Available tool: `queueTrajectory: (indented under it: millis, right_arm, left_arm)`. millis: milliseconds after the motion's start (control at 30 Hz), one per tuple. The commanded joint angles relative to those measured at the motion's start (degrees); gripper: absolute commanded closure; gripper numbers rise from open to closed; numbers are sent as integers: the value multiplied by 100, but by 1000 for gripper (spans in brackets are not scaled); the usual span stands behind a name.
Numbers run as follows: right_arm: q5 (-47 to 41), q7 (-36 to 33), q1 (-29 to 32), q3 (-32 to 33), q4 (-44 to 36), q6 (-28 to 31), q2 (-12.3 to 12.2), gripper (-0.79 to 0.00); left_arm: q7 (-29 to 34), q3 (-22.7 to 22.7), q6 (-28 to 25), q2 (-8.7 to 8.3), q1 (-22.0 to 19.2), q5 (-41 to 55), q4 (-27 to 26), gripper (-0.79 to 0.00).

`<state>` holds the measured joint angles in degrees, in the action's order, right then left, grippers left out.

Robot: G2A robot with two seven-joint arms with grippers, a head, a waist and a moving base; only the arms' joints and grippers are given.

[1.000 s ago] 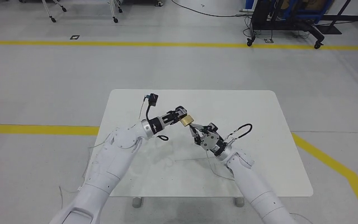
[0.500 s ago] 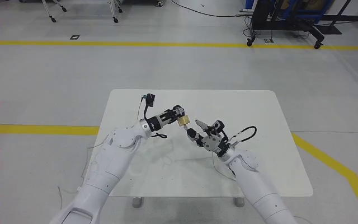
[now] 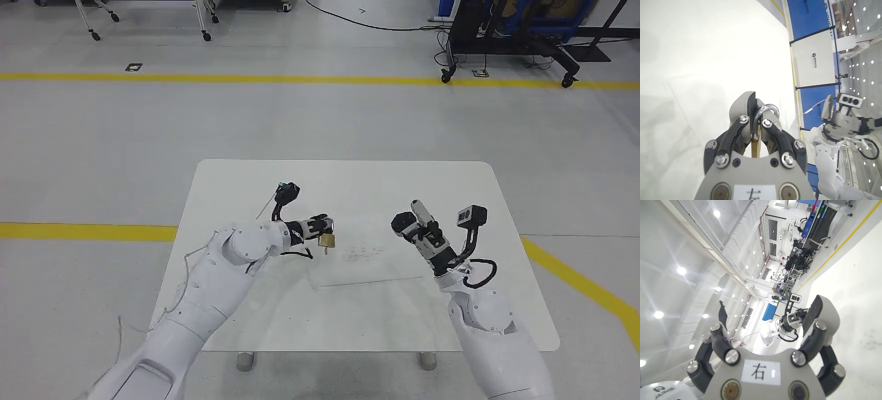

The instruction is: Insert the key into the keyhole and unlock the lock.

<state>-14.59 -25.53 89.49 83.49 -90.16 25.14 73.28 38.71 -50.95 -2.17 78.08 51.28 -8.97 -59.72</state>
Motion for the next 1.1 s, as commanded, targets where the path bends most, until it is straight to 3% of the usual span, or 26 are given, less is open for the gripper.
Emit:
queueTrajectory:
  millis: [0,100,167,267,300,400,433,600,700,767,867,933,1000,1067]
  right_arm:
    - [-375,-201,-10,-4,45,0,1,-785]
    - [-375,-201,-10,-4,45,0,1,-785]
    - [-375,-201,-10,-4,45,0,1,-785]
    - [-375,-201,-10,-4,45,0,1,-785]
    - [-375,-201,-10,-4,45,0,1,-785]
    - [-375,-201,-10,-4,45,0,1,-785]
    - [-375,-201,-10,-4,45,0,1,-785]
    - [-375,-201,-10,-4,45,0,1,-785]
    - [-375,-201,-10,-4,45,0,1,-785]
    - [-115,48,-49,110,38,109,-9,-785]
    - [450,757,-71,535,-130,977,-28,-785]
    - [867,1649,-18,936,-194,1718,-13,-785]
    - [1380,2479,12,1312,-272,2224,12,-785]
    - [1784,3127,57,1536,-372,2552,50,-785]
  left_arm:
    - [42,134,93,37,-64,-118,73,0]
    - [77,304,169,94,-144,-248,197,-160]
    - [105,371,193,133,-197,-230,282,-172]
    - [217,450,222,181,-274,-194,420,-286]
    - [264,468,249,196,-305,-176,463,-363]
    - [160,460,312,209,-421,-304,579,-727]
    - [110,347,279,201,-427,-140,615,-785]
    - [-41,-260,-238,58,-359,271,587,-785]
    - [-239,-425,-766,-39,-161,-6,163,-785]
    - [-772,-538,-1039,-127,-15,-684,-222,-785]
    - [-1659,-797,-1420,-265,392,-1598,-955,-785]
    - [-2268,-972,-1492,-362,703,-2442,-1440,-785]
    - [-3025,-1062,-1112,-452,1050,-3827,-1933,-785]
    - [-3561,-1131,-865,-477,1441,-4138,-2356,-785]
